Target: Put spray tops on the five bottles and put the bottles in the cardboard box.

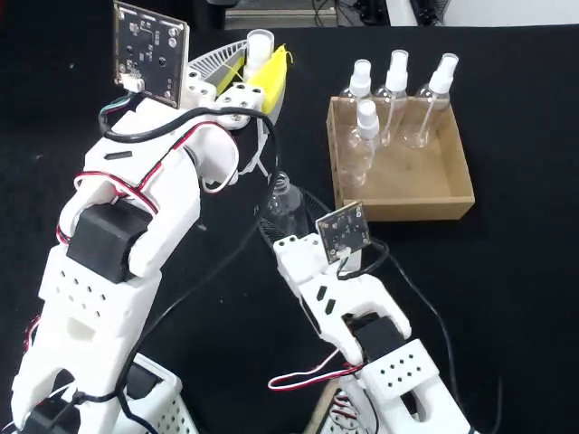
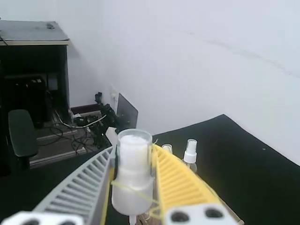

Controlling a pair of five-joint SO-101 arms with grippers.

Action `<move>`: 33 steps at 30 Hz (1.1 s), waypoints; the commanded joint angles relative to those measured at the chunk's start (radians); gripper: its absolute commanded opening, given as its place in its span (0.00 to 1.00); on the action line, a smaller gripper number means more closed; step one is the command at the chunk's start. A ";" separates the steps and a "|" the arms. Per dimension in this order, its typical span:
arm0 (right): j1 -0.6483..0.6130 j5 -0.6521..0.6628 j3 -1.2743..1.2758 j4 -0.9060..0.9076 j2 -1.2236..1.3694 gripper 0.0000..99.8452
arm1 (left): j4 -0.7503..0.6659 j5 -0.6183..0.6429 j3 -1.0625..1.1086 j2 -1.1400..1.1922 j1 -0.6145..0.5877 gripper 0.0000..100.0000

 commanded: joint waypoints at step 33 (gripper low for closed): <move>-0.011 0.012 -0.002 -0.035 -0.027 0.01 | -0.061 -0.005 -0.021 0.006 0.039 0.03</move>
